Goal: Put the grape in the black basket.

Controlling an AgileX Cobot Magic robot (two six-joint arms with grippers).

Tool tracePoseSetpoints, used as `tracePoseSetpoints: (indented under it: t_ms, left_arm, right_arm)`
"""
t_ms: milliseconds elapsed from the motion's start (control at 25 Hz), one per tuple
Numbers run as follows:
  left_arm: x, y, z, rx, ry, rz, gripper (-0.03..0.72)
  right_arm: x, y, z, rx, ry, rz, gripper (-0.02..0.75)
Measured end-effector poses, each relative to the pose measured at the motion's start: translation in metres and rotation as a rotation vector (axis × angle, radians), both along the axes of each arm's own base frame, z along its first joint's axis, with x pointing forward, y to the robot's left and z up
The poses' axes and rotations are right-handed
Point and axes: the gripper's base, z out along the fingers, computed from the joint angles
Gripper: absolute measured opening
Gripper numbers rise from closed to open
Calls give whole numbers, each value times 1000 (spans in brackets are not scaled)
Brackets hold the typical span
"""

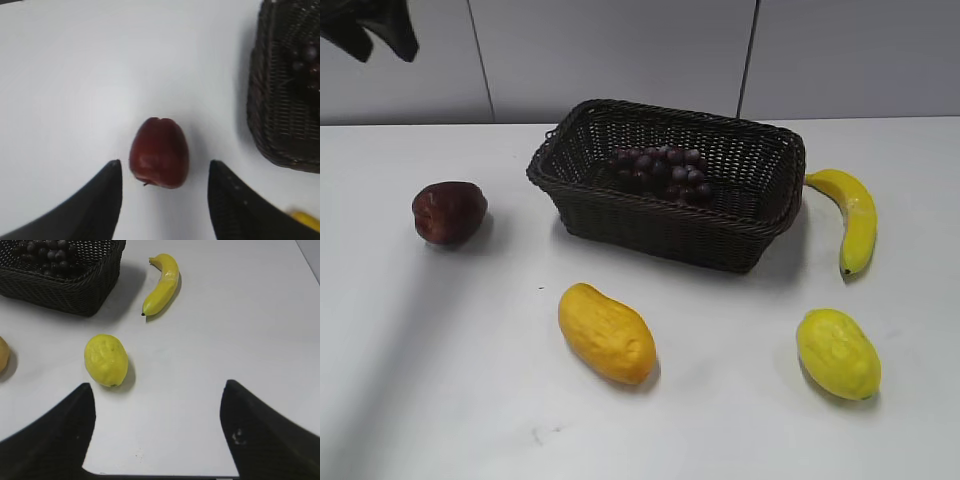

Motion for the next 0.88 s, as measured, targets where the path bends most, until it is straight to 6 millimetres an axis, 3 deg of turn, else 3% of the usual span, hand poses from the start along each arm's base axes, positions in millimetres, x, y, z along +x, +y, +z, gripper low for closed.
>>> tracePoseSetpoints:
  t_ms: [160, 240, 400, 880]
  left_arm:
    - [-8, 32, 19, 4, -44, 79, 511]
    - [-20, 39, 29, 7, -60, 95, 511]
    - [-52, 47, 31, 42, -35, 108, 511]
    - [-177, 52, -19, 78, 163, 95, 511]
  right_arm:
    - [0, 0, 0, 0, 0, 0, 590]
    - [0, 0, 0, 0, 0, 0, 590]
    - [0, 0, 0, 0, 0, 0, 590]
    - [0, 0, 0, 0, 0, 0, 590]
